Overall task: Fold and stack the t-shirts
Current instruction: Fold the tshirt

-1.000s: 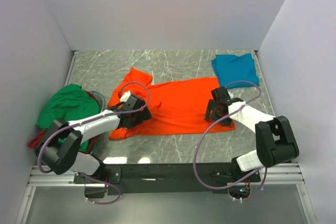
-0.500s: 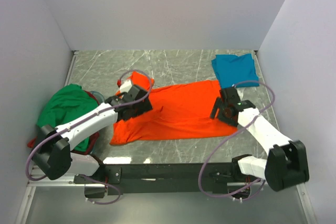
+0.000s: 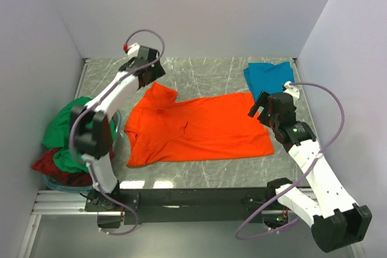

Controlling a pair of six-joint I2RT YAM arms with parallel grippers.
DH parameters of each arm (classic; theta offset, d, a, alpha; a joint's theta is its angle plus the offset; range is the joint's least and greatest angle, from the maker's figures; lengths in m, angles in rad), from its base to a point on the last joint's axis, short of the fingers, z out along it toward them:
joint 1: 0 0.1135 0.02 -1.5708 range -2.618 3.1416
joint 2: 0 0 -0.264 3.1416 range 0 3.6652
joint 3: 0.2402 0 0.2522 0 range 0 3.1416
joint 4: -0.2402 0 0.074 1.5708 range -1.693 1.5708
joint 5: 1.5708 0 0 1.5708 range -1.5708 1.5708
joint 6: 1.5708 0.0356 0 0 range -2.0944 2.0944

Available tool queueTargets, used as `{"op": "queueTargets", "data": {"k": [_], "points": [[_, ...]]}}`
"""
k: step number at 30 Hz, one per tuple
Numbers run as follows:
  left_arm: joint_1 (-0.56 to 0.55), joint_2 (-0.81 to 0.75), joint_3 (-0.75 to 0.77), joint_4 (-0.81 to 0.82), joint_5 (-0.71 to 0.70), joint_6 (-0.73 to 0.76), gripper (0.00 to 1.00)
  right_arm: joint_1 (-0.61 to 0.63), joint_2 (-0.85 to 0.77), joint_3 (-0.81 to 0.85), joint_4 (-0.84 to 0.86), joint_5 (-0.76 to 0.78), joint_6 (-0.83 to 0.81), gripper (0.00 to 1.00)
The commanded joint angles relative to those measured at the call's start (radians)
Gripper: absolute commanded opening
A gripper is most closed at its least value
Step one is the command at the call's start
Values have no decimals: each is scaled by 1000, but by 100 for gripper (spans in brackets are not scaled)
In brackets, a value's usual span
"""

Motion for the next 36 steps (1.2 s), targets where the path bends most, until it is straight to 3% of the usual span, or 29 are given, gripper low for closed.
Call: {"op": "queueTargets", "data": {"k": [1, 3, 4, 7, 15, 19, 24, 28, 32, 33, 34, 36], "points": [[22, 172, 261, -61, -6, 96, 100, -8, 0, -22, 37, 47, -2, 96], [31, 326, 395, -175, -49, 94, 99, -6, 19, -29, 43, 38, -9, 96], [40, 376, 531, -221, -47, 104, 99, -9, 28, -29, 43, 36, -11, 96], [45, 530, 657, -269, -44, 153, 97, -9, 62, -27, 39, 32, -16, 96], [54, 640, 664, -179, -6, 213, 85, -11, 140, -15, 22, 7, -23, 96], [55, 697, 685, -175, 0, 211, 68, -9, 142, -19, 26, 6, -26, 96], [57, 697, 647, -149, 16, 209, 55, -9, 142, -21, 28, 9, -29, 96], [57, 679, 615, -161, 19, 222, 34, -9, 148, -19, 26, 6, -29, 96], [57, 648, 554, -143, 8, 234, 24, -11, 154, -18, 31, 6, -29, 96], [57, 644, 543, -143, 16, 242, 19, -9, 155, -18, 32, 4, -32, 96], [57, 639, 541, -141, 31, 254, 4, -9, 155, -18, 34, 7, -33, 95], [57, 630, 529, -131, 40, 265, 0, -11, 154, -22, 39, 6, -36, 95]]}}
